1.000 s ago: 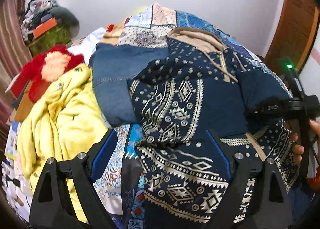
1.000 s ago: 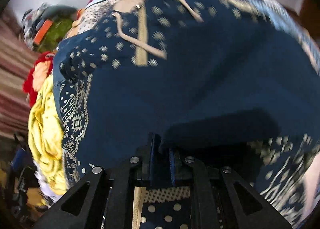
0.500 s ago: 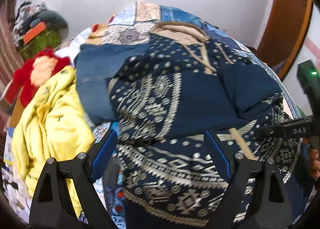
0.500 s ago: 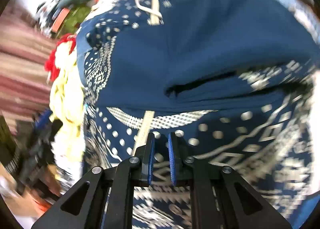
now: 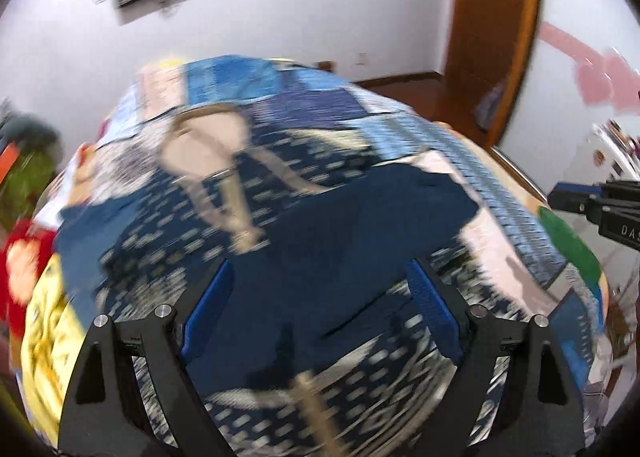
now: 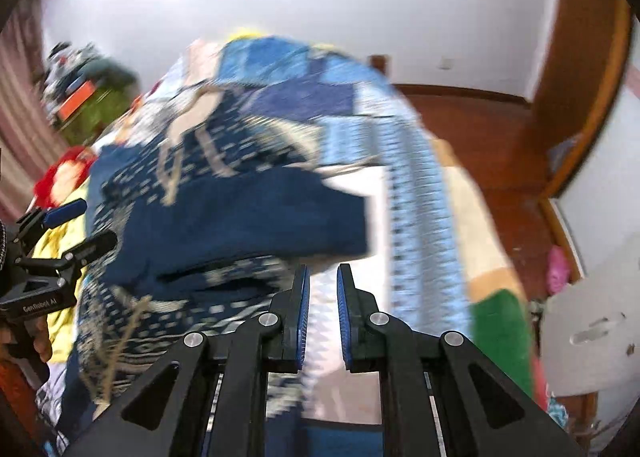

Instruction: Fold large clothes

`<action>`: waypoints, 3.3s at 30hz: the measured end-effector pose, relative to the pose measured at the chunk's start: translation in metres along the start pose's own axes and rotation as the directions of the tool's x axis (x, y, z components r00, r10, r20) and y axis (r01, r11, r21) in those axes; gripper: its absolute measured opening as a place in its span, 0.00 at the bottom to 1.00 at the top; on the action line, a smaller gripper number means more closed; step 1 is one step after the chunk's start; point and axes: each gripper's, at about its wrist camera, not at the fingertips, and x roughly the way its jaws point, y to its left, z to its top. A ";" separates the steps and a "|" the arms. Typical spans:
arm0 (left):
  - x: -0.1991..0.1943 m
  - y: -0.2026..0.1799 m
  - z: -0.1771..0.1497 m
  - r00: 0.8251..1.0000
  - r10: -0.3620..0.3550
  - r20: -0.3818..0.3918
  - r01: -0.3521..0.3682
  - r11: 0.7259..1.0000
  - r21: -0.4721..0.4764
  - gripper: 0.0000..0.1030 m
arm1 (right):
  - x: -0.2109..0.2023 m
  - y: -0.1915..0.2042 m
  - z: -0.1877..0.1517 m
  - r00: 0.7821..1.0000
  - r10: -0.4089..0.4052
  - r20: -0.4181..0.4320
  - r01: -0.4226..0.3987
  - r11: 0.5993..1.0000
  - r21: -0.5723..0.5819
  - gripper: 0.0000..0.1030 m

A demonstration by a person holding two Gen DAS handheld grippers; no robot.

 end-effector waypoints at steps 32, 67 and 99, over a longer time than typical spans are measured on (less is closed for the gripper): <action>0.024 -0.023 0.076 0.985 0.018 0.170 -0.023 0.999 0.027 0.12 | 0.042 -0.028 -0.020 0.996 -0.045 -0.078 0.043 0.999 -0.019 0.09; 0.039 0.236 -0.198 0.956 0.194 -0.220 -0.277 0.846 -0.455 0.74 | 0.158 0.059 0.006 0.976 -0.186 -0.115 0.157 0.963 -0.221 0.98; 0.057 0.236 0.044 0.985 0.167 -0.038 -0.171 0.951 -0.257 0.88 | 0.144 0.166 0.174 0.988 0.156 -0.001 -0.152 0.964 -0.219 0.98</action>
